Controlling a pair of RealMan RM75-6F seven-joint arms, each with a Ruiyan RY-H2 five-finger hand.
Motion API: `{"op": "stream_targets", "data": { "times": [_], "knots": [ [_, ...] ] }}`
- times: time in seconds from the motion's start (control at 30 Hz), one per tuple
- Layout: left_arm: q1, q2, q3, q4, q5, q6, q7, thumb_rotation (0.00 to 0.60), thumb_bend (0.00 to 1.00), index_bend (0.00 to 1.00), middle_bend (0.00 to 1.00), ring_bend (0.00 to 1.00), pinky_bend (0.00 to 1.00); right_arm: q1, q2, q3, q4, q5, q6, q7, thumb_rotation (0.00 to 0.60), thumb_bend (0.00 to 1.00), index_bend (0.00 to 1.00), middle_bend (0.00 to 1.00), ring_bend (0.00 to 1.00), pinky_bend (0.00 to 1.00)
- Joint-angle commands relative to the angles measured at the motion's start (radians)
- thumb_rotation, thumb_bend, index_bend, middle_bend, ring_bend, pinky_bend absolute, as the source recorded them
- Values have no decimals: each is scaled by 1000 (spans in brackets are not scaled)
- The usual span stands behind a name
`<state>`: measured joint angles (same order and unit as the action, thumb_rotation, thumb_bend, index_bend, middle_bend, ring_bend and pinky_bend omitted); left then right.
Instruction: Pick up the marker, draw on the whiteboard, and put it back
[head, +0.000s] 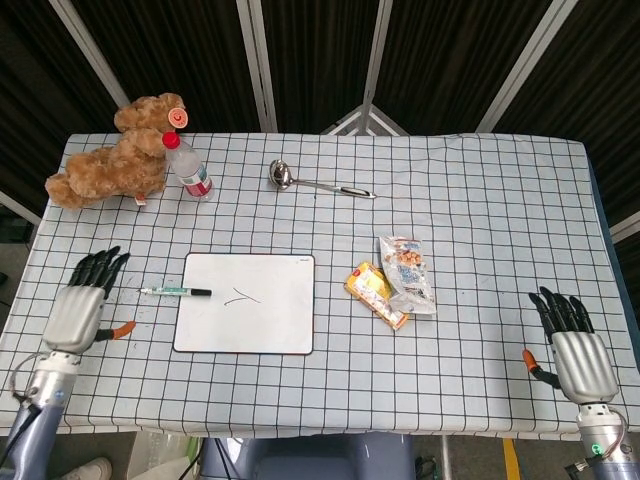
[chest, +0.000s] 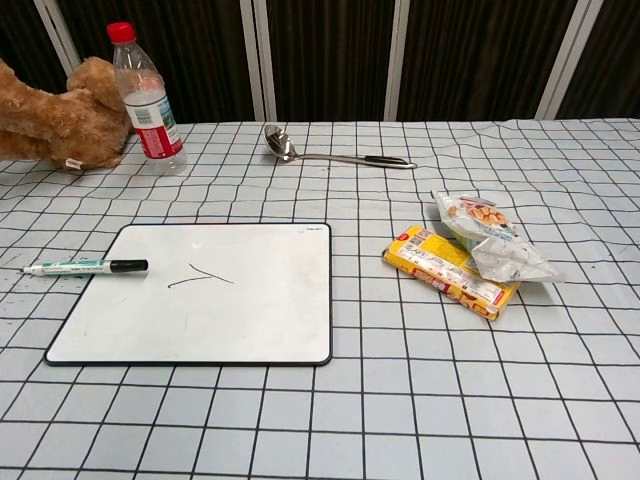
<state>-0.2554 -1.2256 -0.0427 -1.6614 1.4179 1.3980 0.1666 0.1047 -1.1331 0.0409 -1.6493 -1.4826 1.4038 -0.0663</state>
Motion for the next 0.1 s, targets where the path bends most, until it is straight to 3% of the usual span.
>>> {"op": "stream_targets", "data": {
  "times": [0.03, 0.1],
  "knots": [
    [109, 95, 89, -33, 81, 119, -15, 600, 101, 0, 0, 0, 0, 2, -2, -1, 1, -5, 1, -6, 600, 351, 0, 0, 0, 0],
    [138, 118, 105, -33, 93, 150, -48, 600, 101, 0, 0, 0, 0, 2, -5, -2, 2, -10, 4, -15, 600, 351, 0, 0, 0, 0]
  ]
}}
